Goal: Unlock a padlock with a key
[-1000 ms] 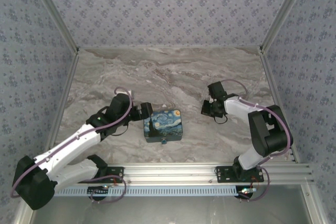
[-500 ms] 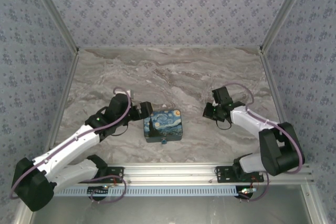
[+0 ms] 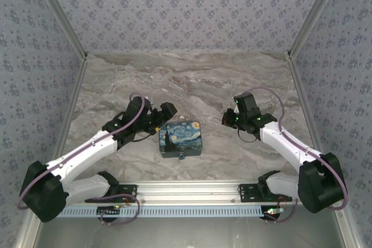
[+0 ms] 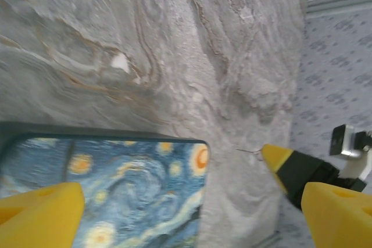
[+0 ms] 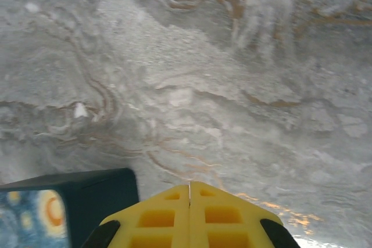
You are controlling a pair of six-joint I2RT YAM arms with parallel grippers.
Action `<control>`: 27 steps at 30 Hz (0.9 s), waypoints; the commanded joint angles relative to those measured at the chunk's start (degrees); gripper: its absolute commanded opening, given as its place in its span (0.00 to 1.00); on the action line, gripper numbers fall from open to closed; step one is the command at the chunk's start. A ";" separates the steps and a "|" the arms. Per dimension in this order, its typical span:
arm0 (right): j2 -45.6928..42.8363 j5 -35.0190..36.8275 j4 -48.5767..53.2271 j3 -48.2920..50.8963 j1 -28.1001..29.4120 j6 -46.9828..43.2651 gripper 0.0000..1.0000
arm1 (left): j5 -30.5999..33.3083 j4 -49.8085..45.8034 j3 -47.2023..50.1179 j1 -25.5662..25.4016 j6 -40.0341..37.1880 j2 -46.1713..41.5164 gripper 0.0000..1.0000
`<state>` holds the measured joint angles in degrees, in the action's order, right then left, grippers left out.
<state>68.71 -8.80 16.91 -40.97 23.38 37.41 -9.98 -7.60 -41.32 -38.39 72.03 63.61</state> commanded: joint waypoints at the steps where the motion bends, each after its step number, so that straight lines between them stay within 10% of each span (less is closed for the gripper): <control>1: -1.56 0.91 1.12 -4.17 2.92 1.79 0.00 | -4.25 8.73 0.62 -0.37 17.11 1.28 0.91; 12: -0.36 3.80 -2.46 -11.87 10.60 3.73 0.00 | -5.23 19.63 3.90 -1.22 48.71 3.13 0.65; 27: 7.20 4.02 -9.25 -17.93 19.44 4.87 0.00 | -5.91 25.25 1.31 -3.95 55.92 8.40 0.62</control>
<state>74.63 -5.17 9.89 -56.38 41.58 41.19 -15.05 14.74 -37.69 -41.67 118.24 71.50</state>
